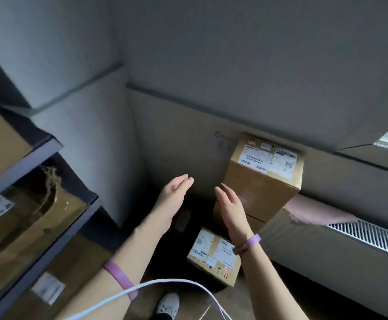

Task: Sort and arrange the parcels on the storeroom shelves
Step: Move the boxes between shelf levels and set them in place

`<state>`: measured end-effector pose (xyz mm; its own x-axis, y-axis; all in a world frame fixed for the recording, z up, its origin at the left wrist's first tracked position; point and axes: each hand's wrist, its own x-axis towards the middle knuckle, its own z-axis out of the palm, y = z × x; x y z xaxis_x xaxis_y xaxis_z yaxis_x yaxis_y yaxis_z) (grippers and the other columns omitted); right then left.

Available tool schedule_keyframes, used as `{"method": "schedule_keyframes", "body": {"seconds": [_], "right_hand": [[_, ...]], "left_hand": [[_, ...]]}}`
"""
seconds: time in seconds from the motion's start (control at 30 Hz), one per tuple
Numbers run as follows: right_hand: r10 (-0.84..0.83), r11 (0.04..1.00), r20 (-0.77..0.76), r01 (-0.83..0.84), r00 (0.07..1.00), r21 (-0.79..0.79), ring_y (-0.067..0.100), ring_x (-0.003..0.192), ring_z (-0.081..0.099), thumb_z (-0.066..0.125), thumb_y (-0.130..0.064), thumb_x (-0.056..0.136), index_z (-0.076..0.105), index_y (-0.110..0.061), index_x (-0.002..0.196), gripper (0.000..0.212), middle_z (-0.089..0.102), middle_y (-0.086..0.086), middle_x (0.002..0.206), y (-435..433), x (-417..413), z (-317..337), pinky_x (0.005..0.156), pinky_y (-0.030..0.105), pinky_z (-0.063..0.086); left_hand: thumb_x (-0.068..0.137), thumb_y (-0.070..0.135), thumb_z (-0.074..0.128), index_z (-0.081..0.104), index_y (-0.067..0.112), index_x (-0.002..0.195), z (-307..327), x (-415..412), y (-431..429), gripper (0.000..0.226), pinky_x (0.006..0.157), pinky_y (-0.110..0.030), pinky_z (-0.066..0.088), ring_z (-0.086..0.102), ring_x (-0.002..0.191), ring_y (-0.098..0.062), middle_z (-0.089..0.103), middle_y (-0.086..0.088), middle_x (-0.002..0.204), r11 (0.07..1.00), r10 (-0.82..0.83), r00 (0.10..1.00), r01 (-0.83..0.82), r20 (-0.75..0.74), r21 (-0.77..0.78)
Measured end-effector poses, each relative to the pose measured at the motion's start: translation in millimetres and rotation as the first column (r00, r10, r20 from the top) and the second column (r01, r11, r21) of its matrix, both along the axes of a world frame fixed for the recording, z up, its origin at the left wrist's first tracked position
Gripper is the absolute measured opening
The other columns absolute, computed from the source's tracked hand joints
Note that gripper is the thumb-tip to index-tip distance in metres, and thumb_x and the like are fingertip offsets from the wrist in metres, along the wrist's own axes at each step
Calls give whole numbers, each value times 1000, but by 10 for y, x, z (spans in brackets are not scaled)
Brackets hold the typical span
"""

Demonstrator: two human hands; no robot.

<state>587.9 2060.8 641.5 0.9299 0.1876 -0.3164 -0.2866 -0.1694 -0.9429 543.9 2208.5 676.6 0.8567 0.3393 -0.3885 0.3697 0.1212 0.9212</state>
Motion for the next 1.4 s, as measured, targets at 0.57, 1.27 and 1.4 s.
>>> {"method": "schedule_keyframes", "body": {"seconds": [0.57, 1.27, 1.4], "right_hand": [[730, 652, 118, -737, 674, 177, 8, 129, 50, 55, -38, 96, 48, -27, 142, 47, 54, -7, 141, 1252, -2657, 950, 115, 41, 36], [995, -27, 99, -985, -10, 170, -20, 89, 59, 52, -25, 99, 38, -18, 147, 50, 49, 1, 142, 2228, -7827, 860, 71, 0, 44], [995, -41, 96, -983, -23, 180, 6, 123, 52, 53, -29, 98, 38, -21, 146, 50, 46, 1, 147, 2383, -8606, 881, 100, 23, 38]], "left_hand": [[68, 69, 55, 55, 55, 115, 574, -3732, 304, 49, 97, -26, 43, 51, 121, -1, 56, 23, 130, 674, 734, 675, -738, 72, 42], [99, 33, 44, 47, 25, 137, 541, -9104, 271, 39, 100, -36, 39, 52, 117, -16, 54, 0, 136, -159, 986, -159, -987, 50, 2], [99, 33, 45, 47, 25, 138, 649, -9901, 329, 41, 93, -35, 40, 49, 126, -20, 50, -2, 141, -204, 979, -204, -978, 6, 42]]}}
